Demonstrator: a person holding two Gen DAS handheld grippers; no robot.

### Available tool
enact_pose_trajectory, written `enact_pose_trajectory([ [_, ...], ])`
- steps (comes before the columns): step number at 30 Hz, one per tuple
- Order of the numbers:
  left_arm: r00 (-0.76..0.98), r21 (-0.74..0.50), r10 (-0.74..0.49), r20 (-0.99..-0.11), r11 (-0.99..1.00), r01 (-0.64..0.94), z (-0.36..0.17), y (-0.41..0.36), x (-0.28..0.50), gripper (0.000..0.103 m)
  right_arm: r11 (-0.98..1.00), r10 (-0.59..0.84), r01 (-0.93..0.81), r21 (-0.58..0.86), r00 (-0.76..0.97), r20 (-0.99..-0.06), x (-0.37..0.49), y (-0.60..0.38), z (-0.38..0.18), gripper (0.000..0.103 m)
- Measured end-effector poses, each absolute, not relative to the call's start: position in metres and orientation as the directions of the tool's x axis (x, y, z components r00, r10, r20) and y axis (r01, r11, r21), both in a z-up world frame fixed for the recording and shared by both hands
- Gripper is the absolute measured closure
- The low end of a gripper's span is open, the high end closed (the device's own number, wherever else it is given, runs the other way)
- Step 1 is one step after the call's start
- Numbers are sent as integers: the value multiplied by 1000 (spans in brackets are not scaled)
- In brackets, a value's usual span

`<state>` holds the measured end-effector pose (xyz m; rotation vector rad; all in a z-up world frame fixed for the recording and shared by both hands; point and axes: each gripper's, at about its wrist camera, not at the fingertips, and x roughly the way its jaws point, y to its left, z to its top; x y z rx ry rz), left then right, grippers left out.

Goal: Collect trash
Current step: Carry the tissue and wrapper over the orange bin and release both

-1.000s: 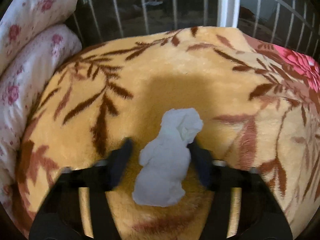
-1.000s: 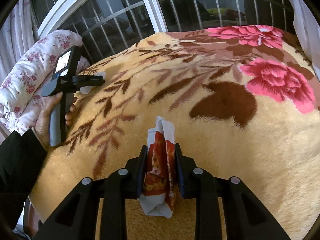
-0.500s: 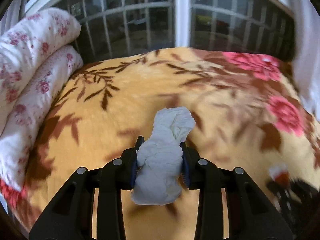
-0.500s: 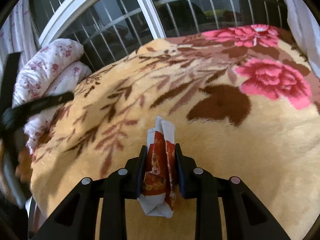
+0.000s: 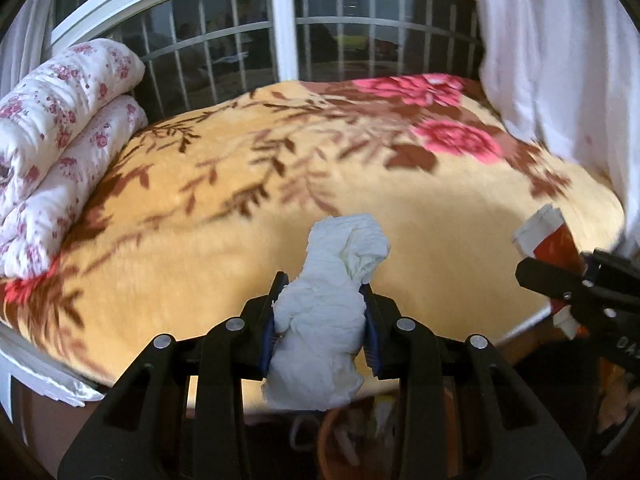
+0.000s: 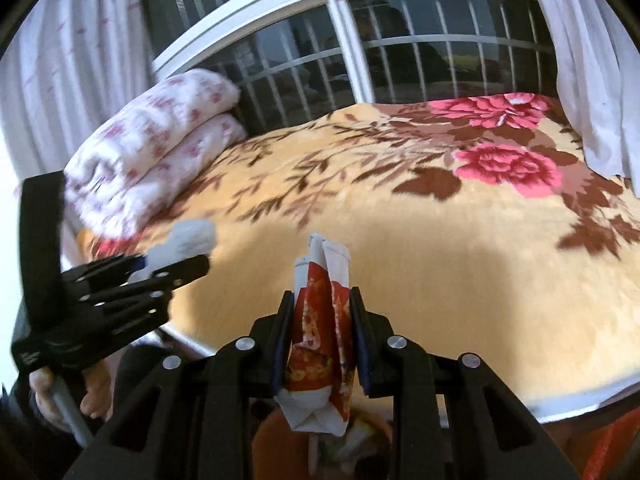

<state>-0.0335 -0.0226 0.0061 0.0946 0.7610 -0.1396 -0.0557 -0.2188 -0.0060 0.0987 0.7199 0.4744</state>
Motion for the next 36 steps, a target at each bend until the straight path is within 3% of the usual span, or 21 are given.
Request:
enact_pose_trajectory([
  [9,610,88,-117,-784,952,295,-68,-41,-97,70,835,471,-521,176,513,-718,-142,-210,-64,76],
  [17,436,26,-142,-889,934,356,-139,-42,-93,70,844,424,-499,197,395,-815,-129,-195,-127,75],
  [25,246,22,-72,-967,933,360,-224,-40,-65,70,865,343,-451,219,215,-914,-94,-176,-209,75],
  [29,209,28,-52,-977,931,365,-236,-41,-63,70,878,338,-409,251,155,-928,-85,-177,-230,74],
  [32,211,48,-35,-977,925,377,-238,-43,-64,70,882,339,-396,256,153,-928,-84,-178,-232,67],
  [34,215,67,-18,-976,922,382,-237,-43,-66,60,886,331,-394,245,164,-929,-85,-178,-231,51],
  [36,235,95,3,-972,920,381,-235,-43,-69,26,891,321,-391,231,182,-929,-81,-177,-226,47],
])
